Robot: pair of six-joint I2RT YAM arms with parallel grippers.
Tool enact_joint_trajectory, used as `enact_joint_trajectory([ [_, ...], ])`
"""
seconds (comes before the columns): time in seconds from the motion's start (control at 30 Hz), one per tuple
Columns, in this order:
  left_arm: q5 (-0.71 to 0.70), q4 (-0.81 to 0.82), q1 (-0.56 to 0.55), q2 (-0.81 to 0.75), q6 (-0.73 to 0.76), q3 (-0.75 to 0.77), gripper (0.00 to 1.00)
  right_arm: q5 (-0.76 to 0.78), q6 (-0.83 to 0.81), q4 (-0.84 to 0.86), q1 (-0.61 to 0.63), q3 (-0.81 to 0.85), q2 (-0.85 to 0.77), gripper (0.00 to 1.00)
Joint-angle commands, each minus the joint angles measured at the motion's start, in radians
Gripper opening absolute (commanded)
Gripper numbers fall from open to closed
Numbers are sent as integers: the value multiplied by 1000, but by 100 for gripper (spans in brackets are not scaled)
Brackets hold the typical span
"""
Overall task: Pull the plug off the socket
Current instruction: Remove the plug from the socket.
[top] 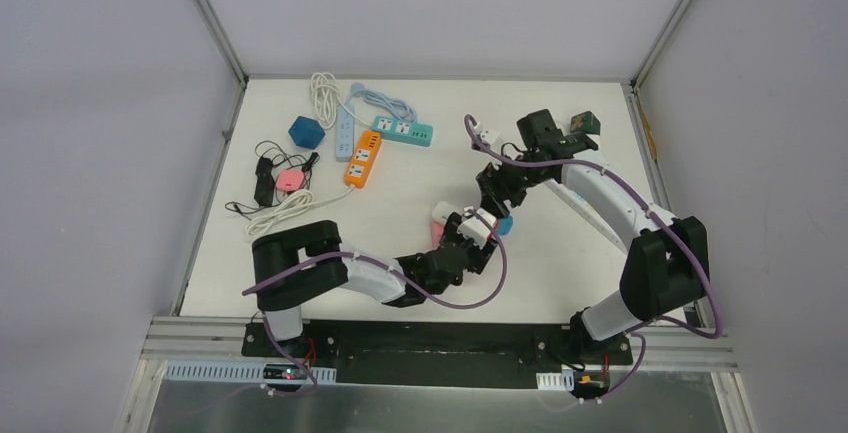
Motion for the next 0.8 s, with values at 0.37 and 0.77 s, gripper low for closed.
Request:
enact_joint_trajectory([
  [0.37, 505, 177, 175, -77, 14, -151, 5, 113, 95, 67, 70, 3, -67, 58],
  [0.77, 427, 171, 175, -63, 14, -150, 0, 184, 127, 30, 141, 28, 5, 8],
])
